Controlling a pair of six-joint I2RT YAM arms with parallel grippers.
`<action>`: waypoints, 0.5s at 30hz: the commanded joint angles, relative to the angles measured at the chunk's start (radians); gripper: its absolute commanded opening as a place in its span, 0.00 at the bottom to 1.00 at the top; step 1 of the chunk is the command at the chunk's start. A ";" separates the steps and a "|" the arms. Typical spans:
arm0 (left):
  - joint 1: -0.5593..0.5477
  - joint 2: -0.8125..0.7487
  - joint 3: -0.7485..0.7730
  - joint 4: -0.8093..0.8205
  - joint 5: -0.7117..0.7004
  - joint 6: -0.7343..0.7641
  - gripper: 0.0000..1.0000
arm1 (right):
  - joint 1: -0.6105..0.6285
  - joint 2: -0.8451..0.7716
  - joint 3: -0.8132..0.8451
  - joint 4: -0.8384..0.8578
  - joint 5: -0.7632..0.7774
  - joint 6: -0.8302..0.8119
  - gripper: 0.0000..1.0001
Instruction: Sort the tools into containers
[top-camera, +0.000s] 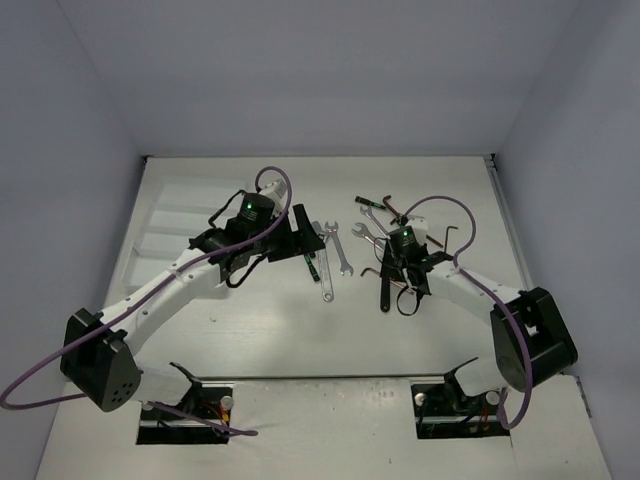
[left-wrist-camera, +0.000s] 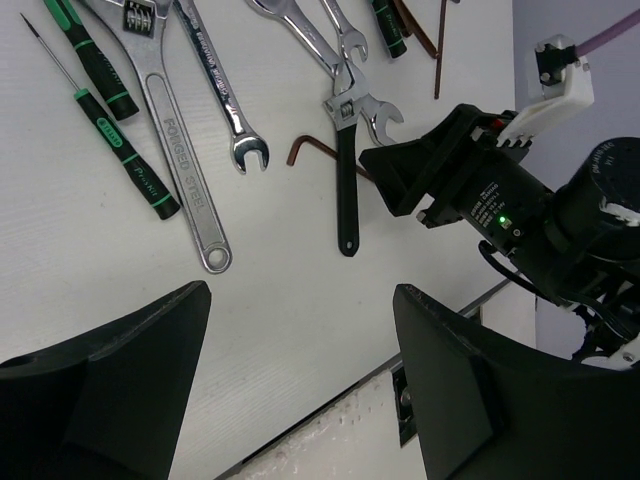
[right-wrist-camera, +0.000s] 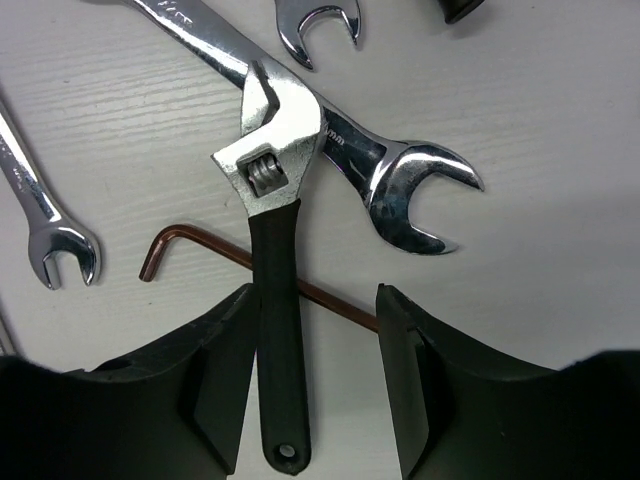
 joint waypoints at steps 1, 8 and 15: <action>-0.003 -0.055 0.010 0.005 -0.022 0.038 0.71 | 0.024 0.092 0.102 0.043 0.062 0.038 0.46; -0.005 -0.070 0.008 -0.022 -0.037 0.061 0.71 | 0.033 0.187 0.152 0.060 0.079 0.070 0.45; -0.005 -0.078 0.004 -0.043 -0.044 0.079 0.71 | 0.033 0.286 0.158 0.071 0.104 0.089 0.43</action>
